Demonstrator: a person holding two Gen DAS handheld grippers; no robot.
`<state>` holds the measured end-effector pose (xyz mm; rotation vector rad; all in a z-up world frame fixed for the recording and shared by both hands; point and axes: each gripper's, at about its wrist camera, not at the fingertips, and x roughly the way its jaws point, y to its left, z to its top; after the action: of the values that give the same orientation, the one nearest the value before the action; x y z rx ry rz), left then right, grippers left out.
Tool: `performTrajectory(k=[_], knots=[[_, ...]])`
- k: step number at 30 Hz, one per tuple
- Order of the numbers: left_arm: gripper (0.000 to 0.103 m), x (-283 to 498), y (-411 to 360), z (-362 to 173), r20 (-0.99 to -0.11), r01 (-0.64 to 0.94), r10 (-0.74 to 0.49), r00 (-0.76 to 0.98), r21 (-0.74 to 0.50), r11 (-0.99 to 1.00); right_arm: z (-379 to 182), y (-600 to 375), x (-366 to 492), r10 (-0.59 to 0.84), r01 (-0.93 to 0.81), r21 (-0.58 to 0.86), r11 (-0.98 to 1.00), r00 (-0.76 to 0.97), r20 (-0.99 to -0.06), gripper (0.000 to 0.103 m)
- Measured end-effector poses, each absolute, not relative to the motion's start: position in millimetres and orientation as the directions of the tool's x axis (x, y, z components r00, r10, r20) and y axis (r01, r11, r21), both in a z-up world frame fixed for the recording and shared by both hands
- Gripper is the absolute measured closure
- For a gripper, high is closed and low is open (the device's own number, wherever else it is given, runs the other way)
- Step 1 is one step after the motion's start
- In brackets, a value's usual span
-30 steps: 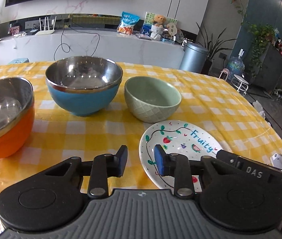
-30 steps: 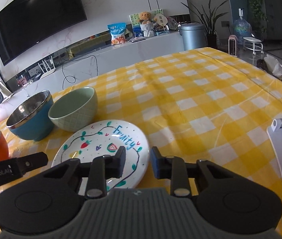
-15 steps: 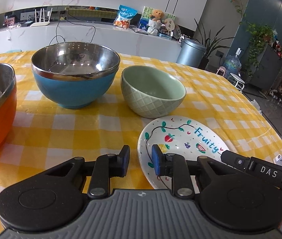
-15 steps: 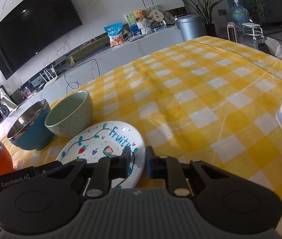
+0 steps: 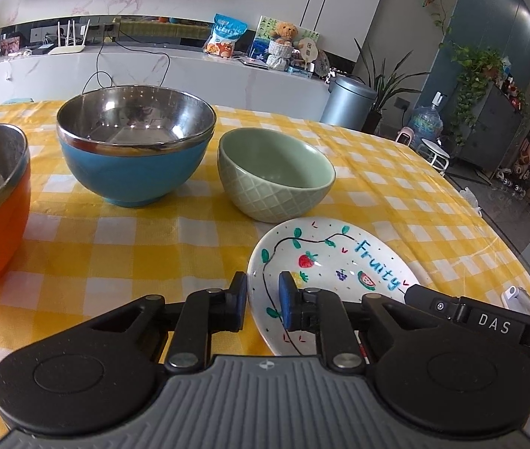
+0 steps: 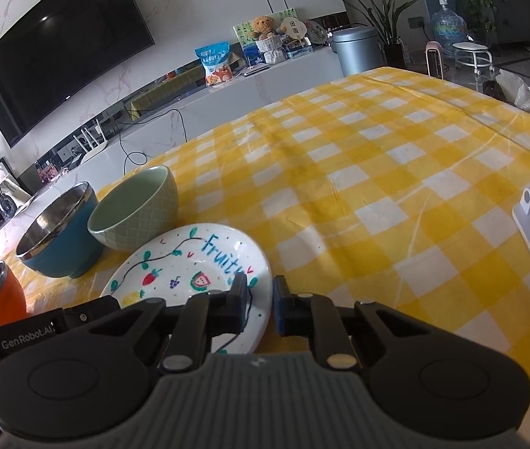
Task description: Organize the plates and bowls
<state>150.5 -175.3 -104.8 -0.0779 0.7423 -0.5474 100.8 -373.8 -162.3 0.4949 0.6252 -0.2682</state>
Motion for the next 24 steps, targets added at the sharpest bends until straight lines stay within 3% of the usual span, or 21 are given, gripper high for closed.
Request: performTrajectory(k=[24], knots=[[0.083,84.9,-54.4,-66.3,-0.593,0.308,-0.418,0.688,-0.283,0.908,-120.6,-266.8,48.6,0.06,0.248,0.397,0.884,0.782,-0.621,0.09]])
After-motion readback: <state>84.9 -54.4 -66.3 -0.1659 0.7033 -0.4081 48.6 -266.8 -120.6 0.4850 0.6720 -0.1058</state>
